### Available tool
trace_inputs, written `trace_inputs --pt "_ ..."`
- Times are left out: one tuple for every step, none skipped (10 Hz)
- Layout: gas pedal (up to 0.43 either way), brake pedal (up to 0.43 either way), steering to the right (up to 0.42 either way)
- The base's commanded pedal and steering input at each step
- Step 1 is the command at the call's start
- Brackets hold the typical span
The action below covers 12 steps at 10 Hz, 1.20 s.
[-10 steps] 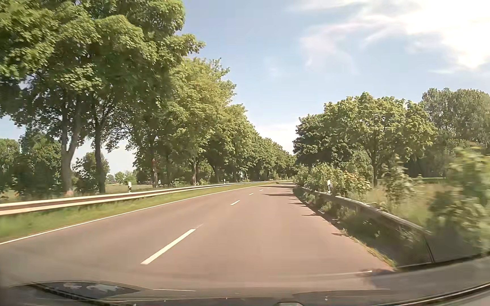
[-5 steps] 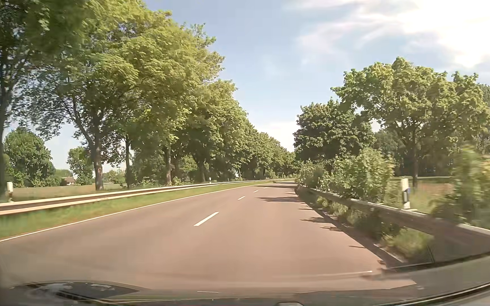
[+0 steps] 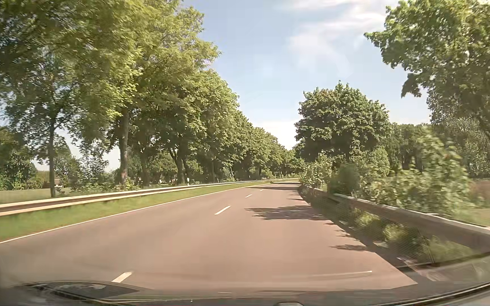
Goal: Follow the waypoints while adhering to traffic rules and regulations
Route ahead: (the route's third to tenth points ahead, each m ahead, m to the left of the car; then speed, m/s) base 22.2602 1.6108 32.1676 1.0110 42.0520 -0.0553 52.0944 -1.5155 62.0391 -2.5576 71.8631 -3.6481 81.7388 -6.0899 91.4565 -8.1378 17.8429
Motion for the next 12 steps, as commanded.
trace_inputs --pt "0.177 0.000 0.005" --pt "0.177 0.000 0.005" --pt "0.177 0.000 0.005" --pt "0.177 0.000 0.005" --pt "0.177 0.000 0.006" --pt "0.177 0.000 0.007" --pt "0.177 0.000 0.008" --pt "0.177 0.000 0.011" --pt "0.177 0.000 0.011" --pt "0.177 0.000 0.011" --pt "0.177 0.000 0.011" --pt "0.189 0.000 0.011"
